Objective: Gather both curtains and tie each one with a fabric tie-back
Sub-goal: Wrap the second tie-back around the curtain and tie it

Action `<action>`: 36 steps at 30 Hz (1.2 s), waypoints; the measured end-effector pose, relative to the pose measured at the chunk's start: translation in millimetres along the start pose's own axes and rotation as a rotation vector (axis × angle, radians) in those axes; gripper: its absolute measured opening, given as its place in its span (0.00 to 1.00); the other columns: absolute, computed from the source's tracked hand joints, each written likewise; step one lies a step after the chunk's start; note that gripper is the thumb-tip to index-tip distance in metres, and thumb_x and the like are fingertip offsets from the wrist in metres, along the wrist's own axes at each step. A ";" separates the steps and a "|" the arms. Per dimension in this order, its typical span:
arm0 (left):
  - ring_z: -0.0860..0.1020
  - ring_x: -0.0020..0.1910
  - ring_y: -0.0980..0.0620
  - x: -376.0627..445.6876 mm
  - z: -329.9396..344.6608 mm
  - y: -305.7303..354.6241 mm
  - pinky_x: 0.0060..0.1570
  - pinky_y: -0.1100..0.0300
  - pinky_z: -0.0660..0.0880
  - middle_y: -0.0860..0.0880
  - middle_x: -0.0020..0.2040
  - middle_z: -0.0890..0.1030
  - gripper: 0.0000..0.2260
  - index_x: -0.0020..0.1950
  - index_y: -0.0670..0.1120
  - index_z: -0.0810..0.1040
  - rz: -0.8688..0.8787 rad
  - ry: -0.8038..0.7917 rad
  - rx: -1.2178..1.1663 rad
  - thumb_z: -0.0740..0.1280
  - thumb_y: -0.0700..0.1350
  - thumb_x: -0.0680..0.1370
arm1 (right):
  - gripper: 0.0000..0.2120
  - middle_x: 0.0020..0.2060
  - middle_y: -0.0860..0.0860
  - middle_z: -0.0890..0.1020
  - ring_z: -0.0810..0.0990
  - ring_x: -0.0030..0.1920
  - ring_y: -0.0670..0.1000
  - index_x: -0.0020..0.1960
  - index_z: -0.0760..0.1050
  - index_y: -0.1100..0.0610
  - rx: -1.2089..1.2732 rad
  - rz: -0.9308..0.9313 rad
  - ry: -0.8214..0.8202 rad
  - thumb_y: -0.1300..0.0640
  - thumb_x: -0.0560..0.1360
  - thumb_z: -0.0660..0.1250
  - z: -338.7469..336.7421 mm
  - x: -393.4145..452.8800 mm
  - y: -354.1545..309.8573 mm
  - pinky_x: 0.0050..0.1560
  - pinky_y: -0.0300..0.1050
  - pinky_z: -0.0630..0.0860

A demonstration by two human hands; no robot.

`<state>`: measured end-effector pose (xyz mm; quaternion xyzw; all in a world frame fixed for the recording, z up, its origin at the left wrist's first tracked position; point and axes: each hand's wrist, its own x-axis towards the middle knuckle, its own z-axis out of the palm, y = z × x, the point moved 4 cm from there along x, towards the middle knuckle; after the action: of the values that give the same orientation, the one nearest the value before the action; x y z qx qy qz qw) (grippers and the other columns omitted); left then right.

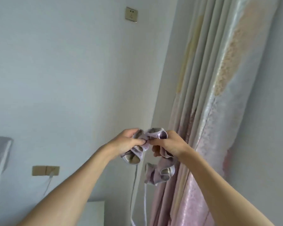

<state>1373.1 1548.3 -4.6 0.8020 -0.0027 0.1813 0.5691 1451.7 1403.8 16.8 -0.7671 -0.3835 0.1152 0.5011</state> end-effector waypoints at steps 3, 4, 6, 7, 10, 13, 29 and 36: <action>0.79 0.34 0.61 51.9 40.9 13.8 0.36 0.69 0.74 0.55 0.34 0.81 0.08 0.42 0.47 0.79 0.136 -0.183 0.043 0.67 0.34 0.76 | 0.10 0.27 0.56 0.79 0.75 0.26 0.53 0.45 0.81 0.67 -0.062 0.072 0.105 0.58 0.72 0.74 -49.5 -5.3 12.1 0.28 0.42 0.73; 0.79 0.34 0.60 71.2 56.2 17.8 0.37 0.67 0.75 0.54 0.35 0.81 0.05 0.44 0.45 0.80 0.170 -0.246 0.032 0.68 0.35 0.76 | 0.14 0.26 0.55 0.77 0.73 0.26 0.52 0.46 0.81 0.67 -0.114 0.105 0.208 0.54 0.72 0.74 -69.5 -9.0 16.7 0.27 0.42 0.72; 0.77 0.36 0.55 99.4 73.8 22.8 0.41 0.58 0.76 0.50 0.38 0.81 0.03 0.46 0.43 0.81 0.218 -0.236 -0.025 0.70 0.42 0.76 | 0.19 0.25 0.54 0.75 0.72 0.23 0.50 0.42 0.79 0.67 -0.181 0.158 0.389 0.49 0.72 0.73 -99.5 -18.1 19.4 0.29 0.43 0.74; 0.77 0.38 0.53 115.6 84.9 26.1 0.45 0.53 0.77 0.49 0.38 0.80 0.04 0.45 0.44 0.81 0.247 -0.200 -0.083 0.71 0.45 0.76 | 0.19 0.25 0.54 0.74 0.72 0.23 0.49 0.40 0.78 0.65 -0.184 0.187 0.490 0.48 0.73 0.72 -116.3 -26.3 19.9 0.30 0.44 0.74; 0.77 0.51 0.51 147.4 112.0 35.3 0.55 0.53 0.75 0.49 0.49 0.79 0.15 0.54 0.47 0.77 0.338 0.017 -0.119 0.74 0.52 0.72 | 0.17 0.26 0.55 0.75 0.71 0.22 0.50 0.37 0.77 0.62 -0.101 0.236 0.850 0.48 0.74 0.71 -156.3 -50.2 18.6 0.29 0.43 0.72; 0.64 0.71 0.46 161.1 146.5 41.1 0.69 0.51 0.65 0.44 0.72 0.64 0.51 0.75 0.46 0.56 0.346 0.057 0.089 0.76 0.64 0.61 | 0.14 0.29 0.56 0.81 0.79 0.29 0.57 0.35 0.77 0.62 -0.120 0.204 1.324 0.52 0.72 0.70 -191.5 -65.7 20.3 0.31 0.47 0.74; 0.47 0.78 0.43 336.3 102.2 -23.8 0.75 0.43 0.51 0.40 0.79 0.42 0.71 0.75 0.49 0.30 0.078 0.184 -0.014 0.81 0.61 0.54 | 0.32 0.55 0.52 0.80 0.79 0.55 0.61 0.73 0.54 0.44 -0.332 0.105 1.060 0.51 0.73 0.64 -187.0 115.5 87.3 0.50 0.59 0.81; 0.82 0.52 0.46 381.0 121.1 -22.4 0.58 0.47 0.77 0.42 0.56 0.83 0.22 0.63 0.41 0.77 0.045 -0.203 -0.489 0.75 0.40 0.70 | 0.30 0.57 0.47 0.79 0.79 0.49 0.47 0.76 0.58 0.50 -0.292 0.136 1.018 0.54 0.78 0.66 -196.2 143.7 92.1 0.45 0.41 0.75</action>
<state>1768.6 1522.5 52.3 0.6545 -0.1216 0.1064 0.7386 1703.0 1352.6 60.2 -0.8108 -0.0533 -0.2938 0.5034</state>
